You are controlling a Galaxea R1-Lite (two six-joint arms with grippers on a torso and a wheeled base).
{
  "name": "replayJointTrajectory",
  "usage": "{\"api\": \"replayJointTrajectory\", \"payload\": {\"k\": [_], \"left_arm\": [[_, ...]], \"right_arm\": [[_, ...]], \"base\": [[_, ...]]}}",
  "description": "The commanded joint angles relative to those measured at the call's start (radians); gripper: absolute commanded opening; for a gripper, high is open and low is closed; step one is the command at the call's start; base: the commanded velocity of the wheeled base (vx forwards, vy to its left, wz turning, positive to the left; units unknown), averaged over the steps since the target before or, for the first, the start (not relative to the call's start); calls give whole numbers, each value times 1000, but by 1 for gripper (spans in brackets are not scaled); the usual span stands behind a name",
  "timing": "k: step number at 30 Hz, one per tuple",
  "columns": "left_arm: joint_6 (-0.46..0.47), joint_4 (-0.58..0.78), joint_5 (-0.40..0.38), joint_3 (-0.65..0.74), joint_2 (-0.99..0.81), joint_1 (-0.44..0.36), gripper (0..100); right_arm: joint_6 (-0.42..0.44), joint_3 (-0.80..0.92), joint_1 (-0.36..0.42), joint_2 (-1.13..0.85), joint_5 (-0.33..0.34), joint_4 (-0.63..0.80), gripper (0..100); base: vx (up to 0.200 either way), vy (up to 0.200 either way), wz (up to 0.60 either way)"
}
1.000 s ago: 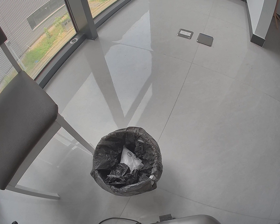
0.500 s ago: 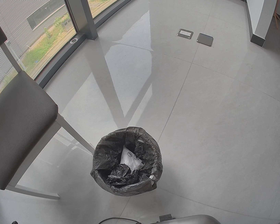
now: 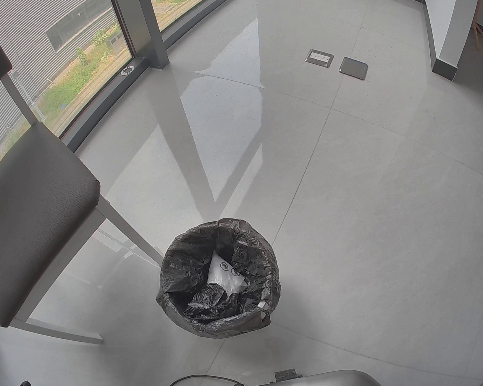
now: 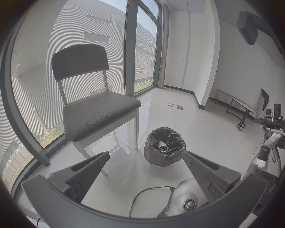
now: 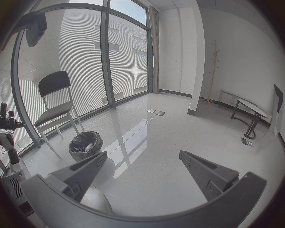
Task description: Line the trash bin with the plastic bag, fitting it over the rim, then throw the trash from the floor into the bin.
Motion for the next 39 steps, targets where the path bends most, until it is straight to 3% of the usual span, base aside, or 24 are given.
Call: {"api": "replayJointTrajectory", "payload": {"k": [1,39], "left_arm": [[1,0,0,15,2,0,100],[1,0,0,15,4,0,100]], "right_arm": [[0,17,0,-15,1,0,100],[0,17,0,-15,1,0,100]], "base": [[0,0,0],[0,0,0]]}}
